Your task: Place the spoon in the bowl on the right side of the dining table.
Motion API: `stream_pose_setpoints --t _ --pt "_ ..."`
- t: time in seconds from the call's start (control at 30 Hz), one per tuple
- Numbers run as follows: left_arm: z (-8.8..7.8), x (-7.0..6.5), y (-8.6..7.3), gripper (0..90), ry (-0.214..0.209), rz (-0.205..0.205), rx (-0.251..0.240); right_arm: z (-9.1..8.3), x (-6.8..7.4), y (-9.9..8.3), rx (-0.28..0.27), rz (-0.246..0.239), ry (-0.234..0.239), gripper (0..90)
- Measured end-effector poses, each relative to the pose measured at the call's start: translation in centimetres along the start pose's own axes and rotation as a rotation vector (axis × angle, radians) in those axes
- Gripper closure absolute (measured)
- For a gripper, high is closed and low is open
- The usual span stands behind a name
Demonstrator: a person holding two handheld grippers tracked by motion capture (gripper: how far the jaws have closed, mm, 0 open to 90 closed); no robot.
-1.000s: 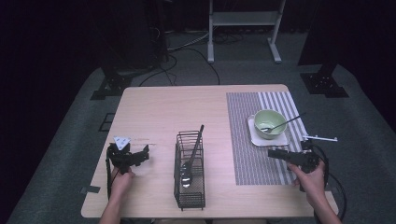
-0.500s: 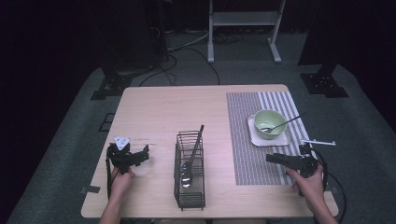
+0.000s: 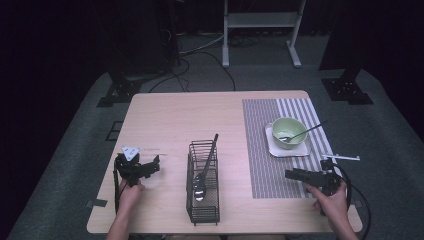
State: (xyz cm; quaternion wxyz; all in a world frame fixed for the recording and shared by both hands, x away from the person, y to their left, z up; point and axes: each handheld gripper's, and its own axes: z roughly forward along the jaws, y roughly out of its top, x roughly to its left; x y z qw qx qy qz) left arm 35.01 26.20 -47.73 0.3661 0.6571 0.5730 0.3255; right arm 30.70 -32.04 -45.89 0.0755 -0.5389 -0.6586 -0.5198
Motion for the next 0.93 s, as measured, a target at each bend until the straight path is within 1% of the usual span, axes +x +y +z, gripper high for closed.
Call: stream_pose_setpoints --t 0.13,0.2,0.7,0.83,0.93 --pt "0.0 0.0 0.0 0.0 -0.001 0.000 0.000 0.0 0.2 -0.4 0.005 -0.002 0.000 29.4" --pt "0.0 0.0 0.0 0.0 -0.001 0.000 0.000 0.0 0.3 -0.5 0.007 -0.012 -0.005 29.4" --pt "0.0 -0.1 0.0 0.0 -0.001 0.002 0.002 -0.1 0.7 -1.6 0.020 -0.015 0.003 29.4" --pt "0.0 0.0 0.0 0.0 -0.004 0.000 0.005 0.1 0.9 -1.8 0.020 -0.021 0.012 29.4" --pt "0.1 0.0 0.0 0.0 -0.006 -0.005 0.007 0.2 0.8 -2.0 0.021 -0.016 0.020 29.4"
